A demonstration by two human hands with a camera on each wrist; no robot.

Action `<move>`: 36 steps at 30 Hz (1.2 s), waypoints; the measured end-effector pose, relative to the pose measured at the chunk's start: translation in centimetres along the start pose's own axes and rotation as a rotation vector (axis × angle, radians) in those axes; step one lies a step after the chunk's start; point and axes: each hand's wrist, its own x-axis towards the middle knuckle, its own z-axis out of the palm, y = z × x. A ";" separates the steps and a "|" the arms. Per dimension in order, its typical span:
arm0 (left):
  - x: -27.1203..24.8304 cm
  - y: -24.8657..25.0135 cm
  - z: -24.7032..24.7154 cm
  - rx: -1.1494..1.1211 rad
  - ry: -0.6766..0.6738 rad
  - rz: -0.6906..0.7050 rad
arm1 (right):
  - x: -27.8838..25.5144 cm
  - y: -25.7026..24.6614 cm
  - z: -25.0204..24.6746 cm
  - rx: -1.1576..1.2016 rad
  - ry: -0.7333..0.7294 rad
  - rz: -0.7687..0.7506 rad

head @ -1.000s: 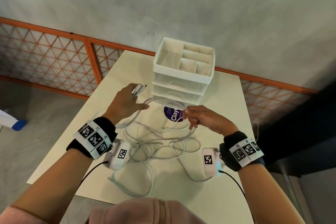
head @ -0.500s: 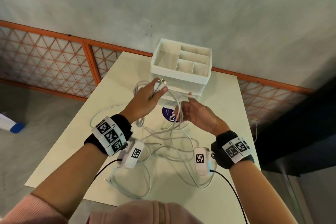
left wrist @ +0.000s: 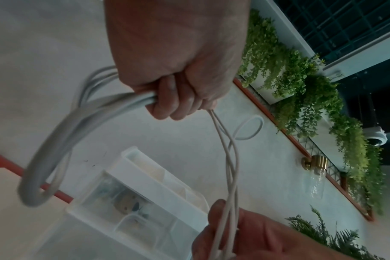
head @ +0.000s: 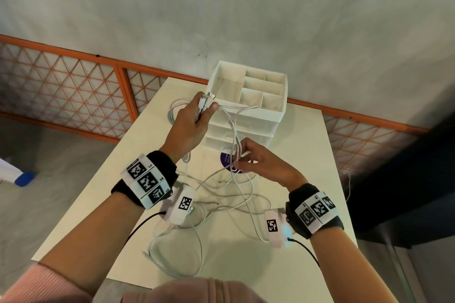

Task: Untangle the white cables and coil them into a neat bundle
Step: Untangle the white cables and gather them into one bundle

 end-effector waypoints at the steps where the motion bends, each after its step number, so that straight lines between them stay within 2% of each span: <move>1: 0.0 -0.1 0.1 0.011 0.002 -0.004 | 0.2 0.2 0.1 -0.063 0.013 -0.011; 5: -0.2 -0.8 0.2 0.051 0.023 -0.016 | 0.4 1.3 0.3 -0.241 0.188 -0.053; 7: -0.3 -1.1 0.1 0.063 0.034 -0.035 | 0.2 1.8 -0.2 -0.244 0.245 -0.048; 13: -0.2 -2.0 0.0 0.095 0.109 -0.041 | -0.8 4.0 -1.9 -0.351 0.117 0.015; 20: 0.1 -2.3 0.0 0.099 0.202 -0.055 | -1.1 5.7 -3.6 -0.375 -0.053 0.255; 24: 0.4 -2.2 -0.3 0.097 0.219 -0.050 | -1.4 7.5 -4.0 -0.451 -0.029 0.337; 28: 0.2 -1.9 0.3 0.114 0.130 -0.023 | -1.2 7.9 -4.0 -0.495 0.048 0.398; 30: 0.1 -1.5 0.8 0.120 0.075 0.003 | -0.9 6.3 -3.9 -0.368 0.059 0.367; 33: -0.2 -0.4 1.7 0.136 -0.003 0.037 | 0.3 1.6 -2.4 -0.208 0.021 0.172; 36: -0.3 0.5 2.6 0.099 -0.016 0.039 | 1.5 -2.0 0.0 -0.191 0.093 -0.030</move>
